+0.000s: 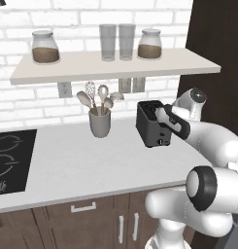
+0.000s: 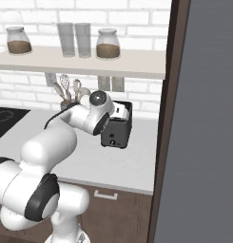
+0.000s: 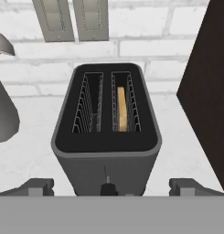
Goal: Start the toaster. Once the lever pops up, take the bread to the plate on the dining counter.
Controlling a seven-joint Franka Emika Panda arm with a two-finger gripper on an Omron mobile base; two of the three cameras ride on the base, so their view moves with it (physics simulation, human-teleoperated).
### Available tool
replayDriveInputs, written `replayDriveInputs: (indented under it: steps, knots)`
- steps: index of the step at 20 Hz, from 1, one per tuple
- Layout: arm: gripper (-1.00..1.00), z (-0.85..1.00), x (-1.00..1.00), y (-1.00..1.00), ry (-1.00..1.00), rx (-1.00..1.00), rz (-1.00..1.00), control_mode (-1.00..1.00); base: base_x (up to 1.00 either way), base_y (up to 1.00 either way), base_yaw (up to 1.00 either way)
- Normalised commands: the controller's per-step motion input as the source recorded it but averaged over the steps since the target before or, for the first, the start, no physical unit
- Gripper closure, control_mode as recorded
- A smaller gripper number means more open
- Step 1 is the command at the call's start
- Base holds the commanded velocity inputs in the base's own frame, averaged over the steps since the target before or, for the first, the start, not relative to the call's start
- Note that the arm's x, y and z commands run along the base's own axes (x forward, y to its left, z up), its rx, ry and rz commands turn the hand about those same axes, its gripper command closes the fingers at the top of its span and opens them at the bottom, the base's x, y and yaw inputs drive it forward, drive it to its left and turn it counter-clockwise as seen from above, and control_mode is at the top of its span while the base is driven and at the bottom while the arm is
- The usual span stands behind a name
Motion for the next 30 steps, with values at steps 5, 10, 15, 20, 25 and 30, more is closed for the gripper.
replayDriveInputs:
  steps: [5, 10, 15, 20, 25, 30]
  knots:
    - [-1.0, -0.03, 0.0, 0.0, 0.0, 0.0, 0.0, -1.0, 0.0, 0.0, 0.0]
    - [-1.0, -0.04, 0.0, 0.0, 0.0, 0.0, 0.0, -1.0, 0.0, 0.0, 0.0]
    - [-1.0, 0.0, 0.0, 0.0, -0.01, 0.0, 0.0, -1.0, 0.0, 0.0, 0.0]
    - [-1.0, 0.0, 0.0, 0.0, -0.03, 0.0, 0.0, -1.0, 0.0, 0.0, 0.0]
    - [-1.0, 0.0, 0.0, 0.0, -0.04, 0.0, 0.0, -1.0, 0.0, 0.0, 0.0]
    - [-1.0, 0.0, 0.0, 0.0, -0.03, 0.0, 0.0, -1.0, 0.0, 0.0, 0.0]
